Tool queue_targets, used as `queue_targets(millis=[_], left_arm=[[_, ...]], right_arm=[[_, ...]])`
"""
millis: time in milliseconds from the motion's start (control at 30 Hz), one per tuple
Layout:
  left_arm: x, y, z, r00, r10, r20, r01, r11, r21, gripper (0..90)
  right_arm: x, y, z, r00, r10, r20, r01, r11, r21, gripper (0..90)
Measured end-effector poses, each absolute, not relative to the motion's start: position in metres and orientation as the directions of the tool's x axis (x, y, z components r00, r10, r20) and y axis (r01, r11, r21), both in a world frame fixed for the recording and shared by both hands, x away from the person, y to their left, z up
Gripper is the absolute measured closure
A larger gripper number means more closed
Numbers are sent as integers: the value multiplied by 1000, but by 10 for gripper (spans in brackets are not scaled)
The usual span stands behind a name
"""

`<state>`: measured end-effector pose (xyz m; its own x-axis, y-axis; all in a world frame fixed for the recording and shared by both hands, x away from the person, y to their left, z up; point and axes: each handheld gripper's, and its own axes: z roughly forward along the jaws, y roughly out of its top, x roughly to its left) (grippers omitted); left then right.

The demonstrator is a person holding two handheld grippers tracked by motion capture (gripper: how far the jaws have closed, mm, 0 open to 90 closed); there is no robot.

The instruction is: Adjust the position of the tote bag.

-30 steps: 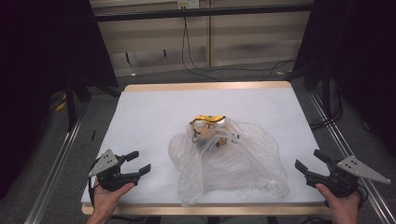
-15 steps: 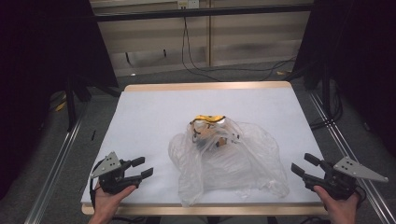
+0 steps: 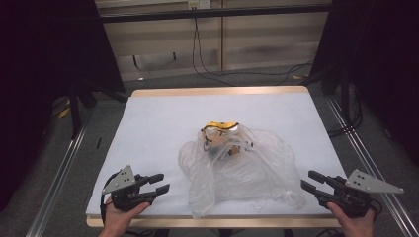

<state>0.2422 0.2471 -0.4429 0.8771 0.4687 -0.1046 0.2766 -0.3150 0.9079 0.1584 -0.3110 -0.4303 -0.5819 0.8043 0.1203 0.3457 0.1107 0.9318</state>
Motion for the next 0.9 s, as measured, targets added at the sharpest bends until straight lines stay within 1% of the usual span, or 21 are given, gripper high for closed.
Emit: queue_targets(millis=[100,167,333,433,633,700,767,800,833,900], left_arm=[[238,242,-440,889,447,-98,260,-317,912,562],[235,240,-439,897,428,-112,258,-298,919,561],[228,234,-437,907,406,-116,252,-300,920,557],[223,228,-435,919,380,-104,233,-312,921,561],[213,216,-431,938,331,-101,211,-317,925,597],[210,213,-430,941,323,-103,210,-315,926,611],[209,211,-429,946,309,-96,199,-321,926,619],[207,208,-429,946,306,-110,206,-304,930,619],[207,208,-428,952,294,-91,187,-317,930,619],[203,204,-426,956,278,-94,184,-317,931,617]], right_arm=[[156,-309,-429,-594,794,131,345,104,933,576],[154,-308,-428,-602,785,144,347,94,933,588],[149,-302,-428,-634,757,157,357,106,928,637],[146,-295,-427,-647,750,136,349,133,928,689],[140,-286,-427,-679,722,135,358,165,919,797],[136,-284,-429,-684,716,136,371,181,911,815],[133,-284,-430,-688,713,133,371,189,909,820],[132,-283,-430,-689,713,132,373,192,908,822],[132,-283,-430,-690,712,129,372,195,908,823],[133,-283,-431,-680,724,118,376,205,904,785]])
